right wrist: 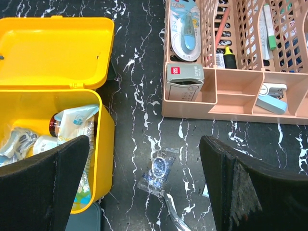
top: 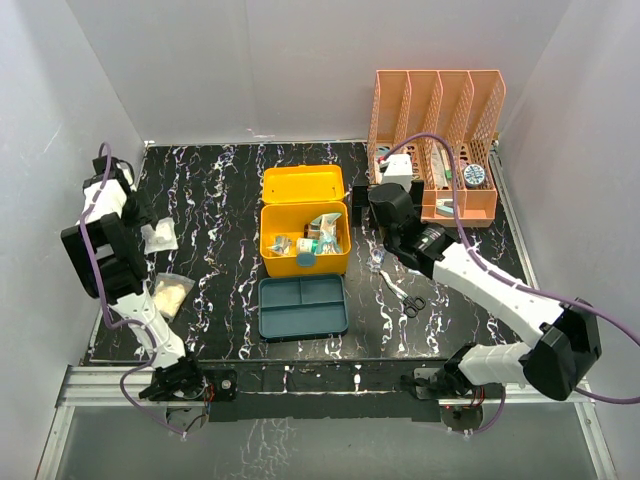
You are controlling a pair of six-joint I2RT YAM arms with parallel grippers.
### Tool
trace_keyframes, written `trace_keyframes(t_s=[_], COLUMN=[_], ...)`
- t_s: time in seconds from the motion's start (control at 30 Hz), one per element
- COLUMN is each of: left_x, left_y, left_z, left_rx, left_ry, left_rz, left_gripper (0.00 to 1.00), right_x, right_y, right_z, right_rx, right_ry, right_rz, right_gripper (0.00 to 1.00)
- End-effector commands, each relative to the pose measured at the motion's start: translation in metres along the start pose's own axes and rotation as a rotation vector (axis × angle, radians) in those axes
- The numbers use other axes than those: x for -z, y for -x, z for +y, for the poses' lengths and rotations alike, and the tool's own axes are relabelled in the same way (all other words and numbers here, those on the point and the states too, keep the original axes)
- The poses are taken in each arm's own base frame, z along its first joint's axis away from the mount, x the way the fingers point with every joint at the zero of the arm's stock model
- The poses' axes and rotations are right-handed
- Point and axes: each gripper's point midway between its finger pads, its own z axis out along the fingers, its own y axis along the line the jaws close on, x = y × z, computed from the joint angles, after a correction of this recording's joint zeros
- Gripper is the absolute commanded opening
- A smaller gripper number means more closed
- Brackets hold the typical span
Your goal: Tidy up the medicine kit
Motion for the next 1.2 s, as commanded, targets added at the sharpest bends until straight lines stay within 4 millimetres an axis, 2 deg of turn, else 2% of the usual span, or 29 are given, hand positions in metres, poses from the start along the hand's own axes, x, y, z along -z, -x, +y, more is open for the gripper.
trace_keyframes(t_s=[0.0, 0.2, 0.27, 0.3, 0.33, 0.4, 0.43, 0.53, 0.63, 0.67, 0.77, 0.87, 0.97, 1.07, 1.17], left_x=[-0.016, -0.041, -0.046, -0.048, -0.049, -0.050, -0.048, -0.033, 0.006, 0.030, 0.091, 0.150, 0.198, 0.237, 0.267], left_y=[0.003, -0.008, -0.013, -0.015, -0.016, -0.019, -0.020, -0.013, 0.006, 0.021, 0.048, 0.062, 0.062, 0.047, 0.032], left_z=[0.001, 0.000, -0.001, -0.002, -0.004, -0.009, -0.011, -0.020, -0.038, -0.049, -0.092, -0.147, -0.198, -0.248, -0.286], left_rx=[-0.001, -0.020, -0.027, -0.029, -0.028, -0.027, -0.025, -0.021, -0.044, -0.060, -0.121, -0.167, -0.200, -0.216, -0.230], left_ry=[0.005, 0.003, -0.004, -0.011, -0.022, -0.047, -0.058, -0.106, -0.158, -0.187, -0.256, -0.360, -0.475, -0.602, -0.705], left_rz=[-0.007, 0.047, 0.059, 0.064, 0.069, 0.081, 0.088, 0.083, 0.028, -0.024, -0.135, -0.231, -0.282, -0.296, -0.327], left_gripper=[0.58, 0.54, 0.51, 0.46, 0.38, 0.04, 0.00, 0.00, 0.00, 0.00, 0.00, 0.00, 0.00, 0.00, 0.00], right_x=[-0.002, -0.002, -0.001, -0.001, 0.000, 0.002, 0.003, 0.006, 0.008, 0.009, 0.009, 0.009, 0.011, 0.013, 0.016], right_y=[0.020, 0.024, 0.024, 0.023, 0.023, 0.022, 0.021, 0.018, 0.014, 0.013, 0.011, 0.011, 0.011, 0.012, 0.014], right_z=[0.013, 0.019, 0.018, 0.017, 0.016, 0.012, 0.011, 0.006, 0.001, -0.001, -0.002, -0.002, -0.003, -0.006, -0.009], right_rx=[-0.019, -0.018, -0.020, -0.021, -0.021, -0.022, -0.022, -0.026, -0.030, -0.033, -0.047, -0.060, -0.067, -0.073, -0.080], right_ry=[0.023, 0.028, 0.026, 0.025, 0.023, 0.015, 0.013, 0.006, -0.010, -0.012, -0.012, -0.010, -0.014, -0.019, -0.028], right_rz=[-0.030, -0.035, -0.038, -0.038, -0.039, -0.041, -0.042, -0.044, -0.047, -0.049, -0.058, -0.061, -0.064, -0.072, -0.080], right_gripper=[0.98, 0.98, 0.98, 0.98, 0.98, 0.98, 0.98, 0.98, 0.98, 0.98, 0.99, 0.98, 0.98, 0.98, 0.98])
